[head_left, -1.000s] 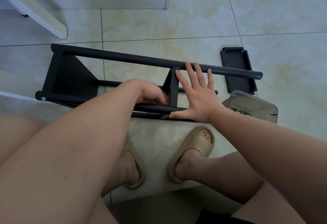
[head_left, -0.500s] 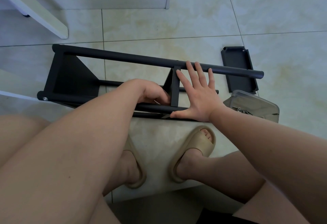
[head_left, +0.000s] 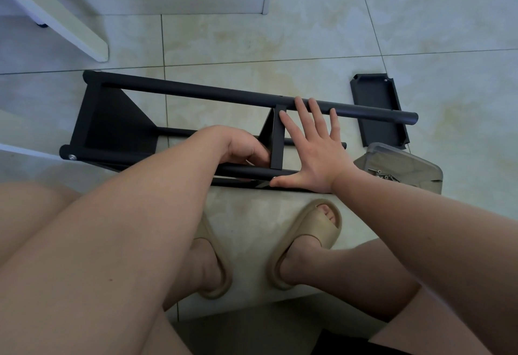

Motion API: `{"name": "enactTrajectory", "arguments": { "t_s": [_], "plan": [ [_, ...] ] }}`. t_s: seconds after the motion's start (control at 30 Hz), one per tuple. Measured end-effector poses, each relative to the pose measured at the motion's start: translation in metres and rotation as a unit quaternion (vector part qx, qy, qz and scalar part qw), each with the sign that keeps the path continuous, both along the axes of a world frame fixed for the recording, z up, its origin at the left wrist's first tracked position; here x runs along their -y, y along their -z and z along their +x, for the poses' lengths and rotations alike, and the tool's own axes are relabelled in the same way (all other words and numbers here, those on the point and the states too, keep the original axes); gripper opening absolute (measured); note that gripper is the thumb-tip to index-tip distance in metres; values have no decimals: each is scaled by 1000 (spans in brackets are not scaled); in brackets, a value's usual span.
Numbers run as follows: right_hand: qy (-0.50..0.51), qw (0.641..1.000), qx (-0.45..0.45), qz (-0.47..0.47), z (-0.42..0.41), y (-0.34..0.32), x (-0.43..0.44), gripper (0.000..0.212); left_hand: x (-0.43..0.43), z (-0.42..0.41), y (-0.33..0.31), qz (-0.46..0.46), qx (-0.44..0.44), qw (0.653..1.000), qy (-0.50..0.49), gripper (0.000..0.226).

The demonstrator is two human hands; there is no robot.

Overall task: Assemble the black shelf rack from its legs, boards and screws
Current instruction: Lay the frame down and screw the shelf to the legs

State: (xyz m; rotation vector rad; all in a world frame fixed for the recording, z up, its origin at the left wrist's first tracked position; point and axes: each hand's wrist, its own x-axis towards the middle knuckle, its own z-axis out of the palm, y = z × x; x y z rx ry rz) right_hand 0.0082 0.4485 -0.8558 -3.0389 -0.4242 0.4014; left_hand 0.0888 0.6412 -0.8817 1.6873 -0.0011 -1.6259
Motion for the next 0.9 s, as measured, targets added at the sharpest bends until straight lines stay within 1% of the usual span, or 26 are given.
{"name": "enactTrajectory", "arguments": {
  "t_s": [0.03, 0.2, 0.33, 0.43, 0.57, 0.6, 0.67, 0.7, 0.73, 0.83, 0.9],
  "plan": [
    [1, 1000, -1, -1, 0, 0, 0, 132, 0, 0, 0, 5, -1, 1000, -2, 28],
    [0, 1000, -5, -7, 1, -1, -1, 132, 0, 0, -1, 3, -13, 1000, -8, 18],
    [-1, 1000, -6, -4, 1, -1, 0, 132, 2, -1, -6, -4, -17, 1000, 4, 20],
    [-2, 1000, -2, -2, 0, -1, 0, 132, 1, -2, -7, -13, -25, 1000, 5, 26],
    [-1, 1000, -2, 1, 0, -1, 0, 133, 0, -2, -5, -12, -11, 1000, -5, 33],
    [-1, 1000, -2, 1, 0, -1, 0, 133, 1, -2, -5, -9, -7, 1000, -6, 36],
    [-1, 1000, -3, 0, 0, -1, 0, 132, 2, -2, -5, 7, -2, 1000, -2, 51],
    [0, 1000, -4, -1, 0, -1, 0, 132, 2, -2, -5, 14, 1, 1000, 1, 53],
    [0, 1000, -4, -1, 0, -1, 0, 132, 3, -2, -6, 17, 4, 1000, 3, 49],
    [1, 1000, -5, 0, 0, -1, 0, 132, 4, -3, -9, 12, 13, 1000, 1, 14],
    [1, 1000, -5, 0, 0, -1, 0, 132, 4, -3, -9, 3, 11, 1000, 1, 14]
  ]
}}
